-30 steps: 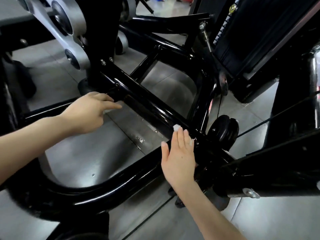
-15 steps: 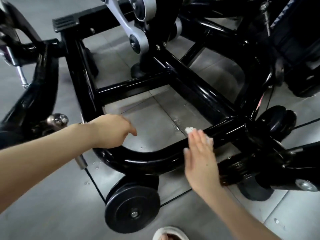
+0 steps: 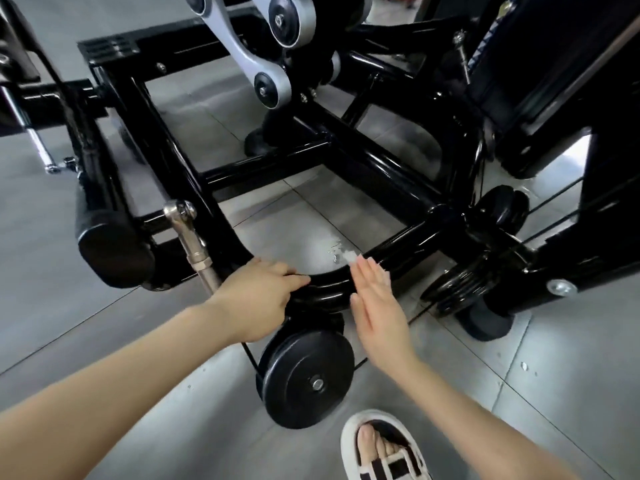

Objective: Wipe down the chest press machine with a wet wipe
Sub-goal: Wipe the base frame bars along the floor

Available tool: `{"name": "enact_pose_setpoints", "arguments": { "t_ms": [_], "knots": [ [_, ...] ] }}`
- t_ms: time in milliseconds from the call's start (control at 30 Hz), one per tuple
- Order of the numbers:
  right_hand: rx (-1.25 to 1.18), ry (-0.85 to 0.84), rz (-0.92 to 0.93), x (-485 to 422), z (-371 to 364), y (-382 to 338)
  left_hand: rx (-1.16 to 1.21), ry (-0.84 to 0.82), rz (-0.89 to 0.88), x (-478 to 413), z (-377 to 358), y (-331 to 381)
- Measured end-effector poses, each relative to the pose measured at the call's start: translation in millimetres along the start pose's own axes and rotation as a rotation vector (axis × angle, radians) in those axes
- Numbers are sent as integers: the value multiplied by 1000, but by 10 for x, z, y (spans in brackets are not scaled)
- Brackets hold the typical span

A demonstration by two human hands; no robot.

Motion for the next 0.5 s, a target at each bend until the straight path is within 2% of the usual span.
{"name": "enact_pose_setpoints", "arguments": {
  "t_ms": [133,200,433,500],
  "knots": [
    [-230,-26,-60,350,-162,-233,3,47,41,-1,23,-8],
    [-329,-106,-78,491,-263,-343,50,54,93,-57,75,-27],
    [-159,-353,33,603,-387,-403,15,-9,61,-86,102,-81],
    [-140,-345,90,570,-361,-410,9,-13,44,-75,117,-109]
  ]
}}
Point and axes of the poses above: each hand's wrist, its own x-axis away from the middle knuckle, its own z-axis out of the back of the hand, y = z × x, the point moved 7 cm from there along -x, towards the middle knuckle, and after that the axes turned 6 degrees about -x, right-handed, at the moved point
